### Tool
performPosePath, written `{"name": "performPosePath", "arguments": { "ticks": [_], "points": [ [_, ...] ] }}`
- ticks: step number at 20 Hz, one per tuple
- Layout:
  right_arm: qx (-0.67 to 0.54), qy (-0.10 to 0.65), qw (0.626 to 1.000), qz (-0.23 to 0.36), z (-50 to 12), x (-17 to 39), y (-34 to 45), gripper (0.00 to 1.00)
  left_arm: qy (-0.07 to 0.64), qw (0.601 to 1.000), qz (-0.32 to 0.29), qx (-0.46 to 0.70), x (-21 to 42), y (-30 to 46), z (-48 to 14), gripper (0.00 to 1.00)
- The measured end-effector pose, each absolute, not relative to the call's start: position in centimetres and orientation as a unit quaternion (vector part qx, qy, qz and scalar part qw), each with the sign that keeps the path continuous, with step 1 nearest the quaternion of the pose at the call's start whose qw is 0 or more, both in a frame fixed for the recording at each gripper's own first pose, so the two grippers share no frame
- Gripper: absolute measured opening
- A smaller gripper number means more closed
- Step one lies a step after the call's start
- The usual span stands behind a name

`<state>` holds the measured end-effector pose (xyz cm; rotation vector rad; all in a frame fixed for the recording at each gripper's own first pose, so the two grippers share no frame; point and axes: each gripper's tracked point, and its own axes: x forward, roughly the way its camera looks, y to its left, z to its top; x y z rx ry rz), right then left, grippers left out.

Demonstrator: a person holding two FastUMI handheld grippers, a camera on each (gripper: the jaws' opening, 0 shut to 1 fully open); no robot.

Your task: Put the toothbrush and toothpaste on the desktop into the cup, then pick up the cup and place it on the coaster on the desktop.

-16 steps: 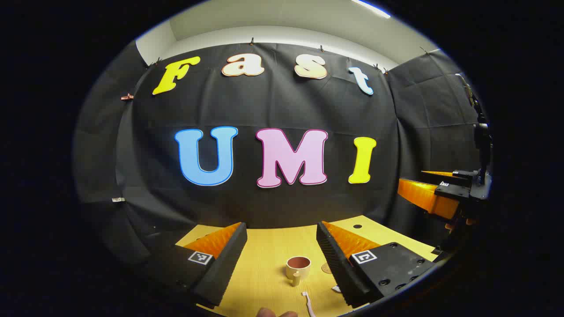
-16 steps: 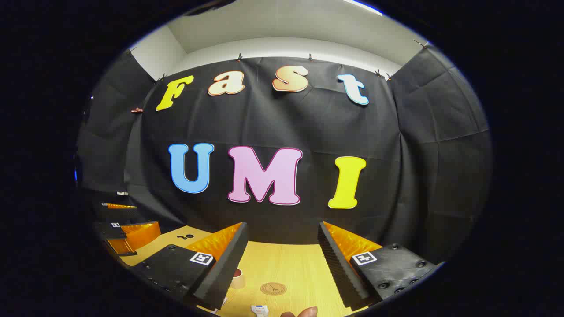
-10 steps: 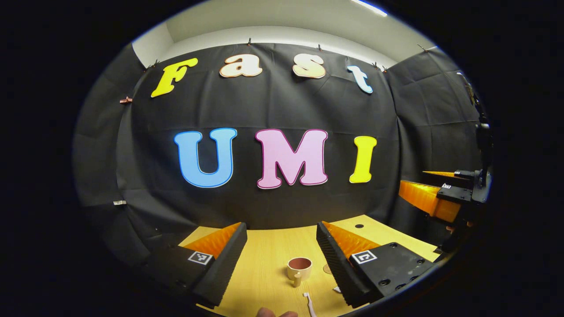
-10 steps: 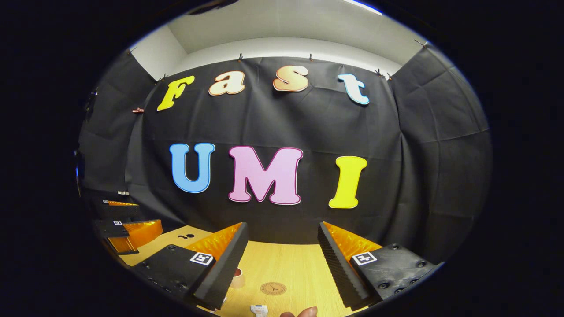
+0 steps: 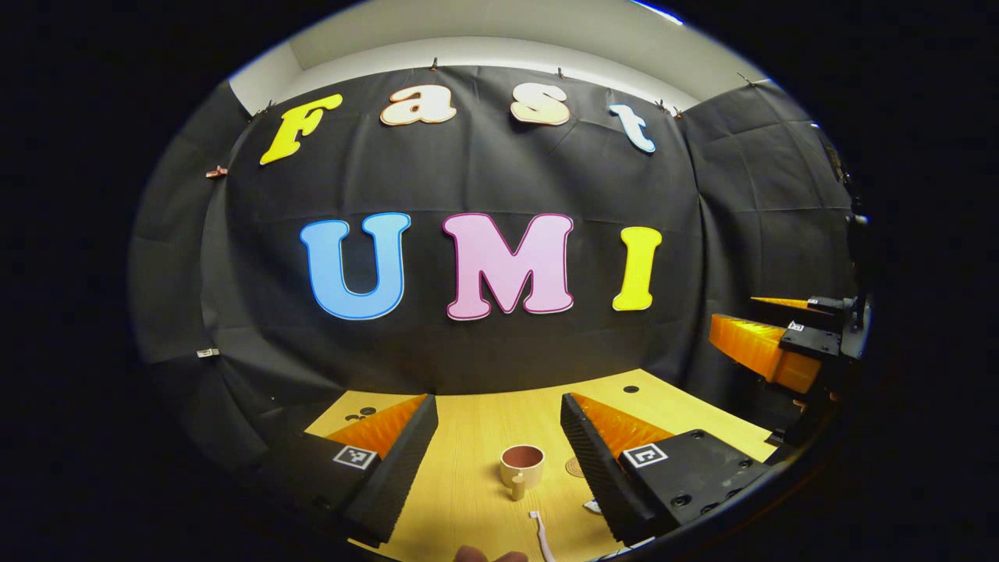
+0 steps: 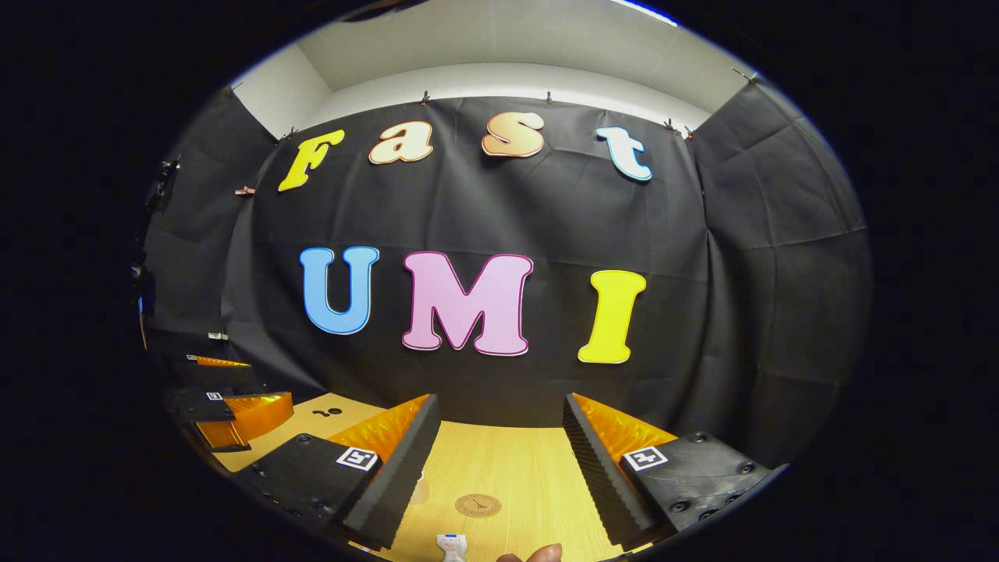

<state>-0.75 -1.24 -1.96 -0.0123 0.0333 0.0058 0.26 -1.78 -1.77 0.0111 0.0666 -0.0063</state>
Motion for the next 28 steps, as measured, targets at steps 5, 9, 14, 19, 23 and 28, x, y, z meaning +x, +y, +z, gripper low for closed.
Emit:
{"name": "performPosePath", "arguments": {
  "ticks": [5, 9, 14, 19, 23, 28],
  "points": [
    [0.009, 0.103, 0.994, 0.021, -6.7, -1.0, -0.6, 0.97, 0.062, 0.998, 0.016, -0.008, -0.1, -0.2, -3.9, 0.98],
    [-0.004, 0.230, 0.972, 0.050, -15.1, -2.8, 0.9, 0.98, 0.091, 0.995, 0.039, -0.004, -1.2, 1.7, -6.0, 0.98],
    [-0.025, 0.339, 0.938, 0.072, -23.9, -5.4, 2.1, 0.98, 0.116, 0.992, 0.051, 0.008, -2.8, 2.7, -7.9, 0.98],
    [-0.021, 0.426, 0.902, 0.069, -30.6, -6.8, 2.5, 0.98, 0.138, 0.989, 0.059, 0.013, -3.9, 3.2, -9.6, 0.99],
    [-0.014, 0.478, 0.875, 0.068, -34.5, -7.0, 3.5, 0.98, 0.144, 0.987, 0.063, 0.017, -4.5, 3.3, -10.0, 0.99],
    [-0.040, 0.525, 0.846, 0.081, -38.1, -7.2, 4.4, 0.97, 0.153, 0.986, 0.071, 0.018, -5.1, 3.7, -10.6, 0.98]
  ]
}}
